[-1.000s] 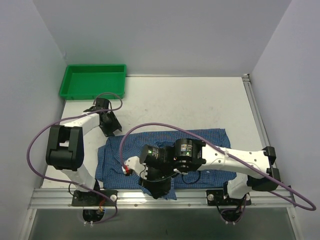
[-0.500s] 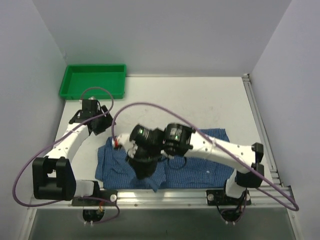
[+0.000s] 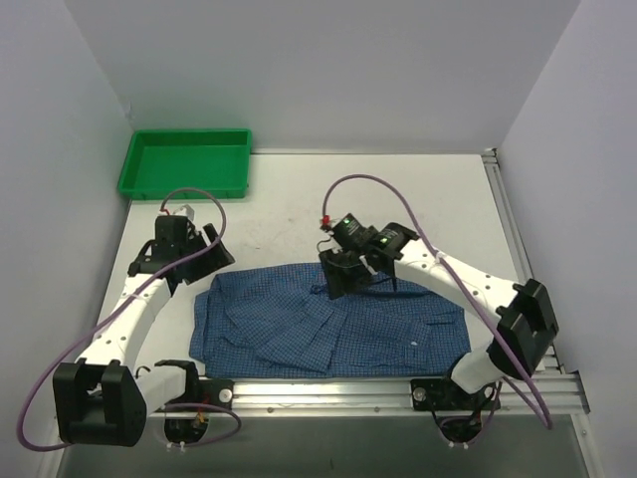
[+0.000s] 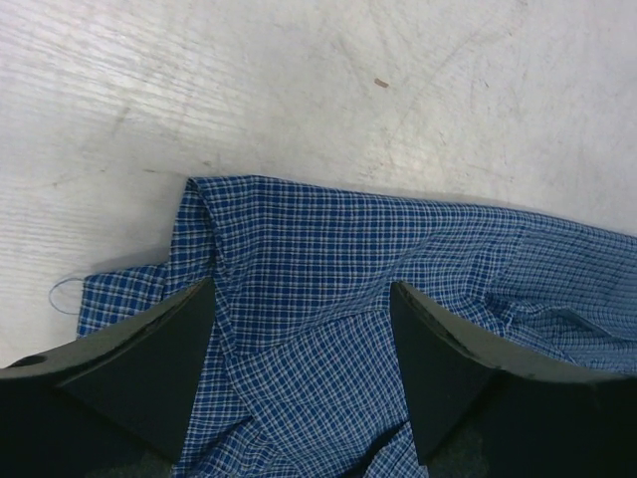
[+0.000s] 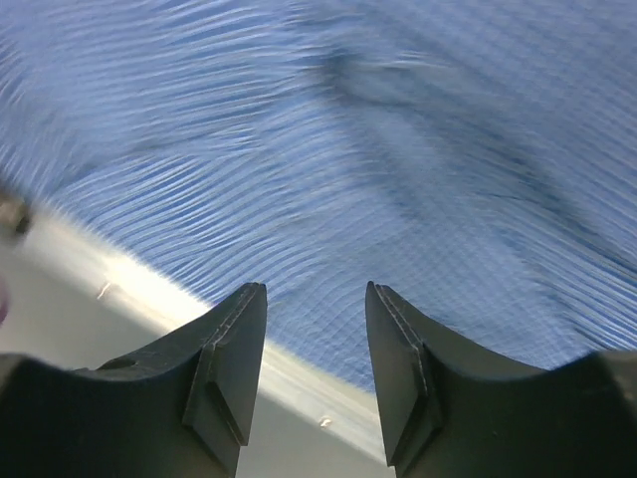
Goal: Fold and stack the long sleeve shirts
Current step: Fold the shirt
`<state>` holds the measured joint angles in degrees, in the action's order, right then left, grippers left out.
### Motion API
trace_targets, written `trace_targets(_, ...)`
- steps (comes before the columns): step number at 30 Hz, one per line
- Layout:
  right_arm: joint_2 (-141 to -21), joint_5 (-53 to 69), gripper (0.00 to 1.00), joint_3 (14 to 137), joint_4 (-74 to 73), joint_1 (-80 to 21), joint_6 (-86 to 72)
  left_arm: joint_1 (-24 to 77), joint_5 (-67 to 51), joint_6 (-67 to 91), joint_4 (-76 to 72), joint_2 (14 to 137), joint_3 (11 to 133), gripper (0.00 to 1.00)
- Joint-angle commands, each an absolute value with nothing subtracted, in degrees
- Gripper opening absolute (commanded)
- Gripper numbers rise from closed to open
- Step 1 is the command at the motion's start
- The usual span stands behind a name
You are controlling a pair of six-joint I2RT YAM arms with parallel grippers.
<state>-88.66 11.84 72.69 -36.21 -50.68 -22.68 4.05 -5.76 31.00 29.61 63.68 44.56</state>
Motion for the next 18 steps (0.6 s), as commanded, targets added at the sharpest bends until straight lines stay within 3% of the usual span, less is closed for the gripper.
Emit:
trace_targets(1,-81.40,1.77,0.44,67.87,-33.15,-42.82,-25.83,4.92,-11.07,31.11,29.27,64.42,44.30,0.80)
trace_targets(10,-75.50,4.22,0.39,48.70,-16.80,-17.78,-29.79,11.87,-10.72,37.17,26.72,69.16,41.05,0.80)
trace_targets(18,-78.31,11.16,0.38,35.69,-6.16,-5.90,-35.15,10.11,-10.72,40.78,26.45,73.91,37.18,0.80)
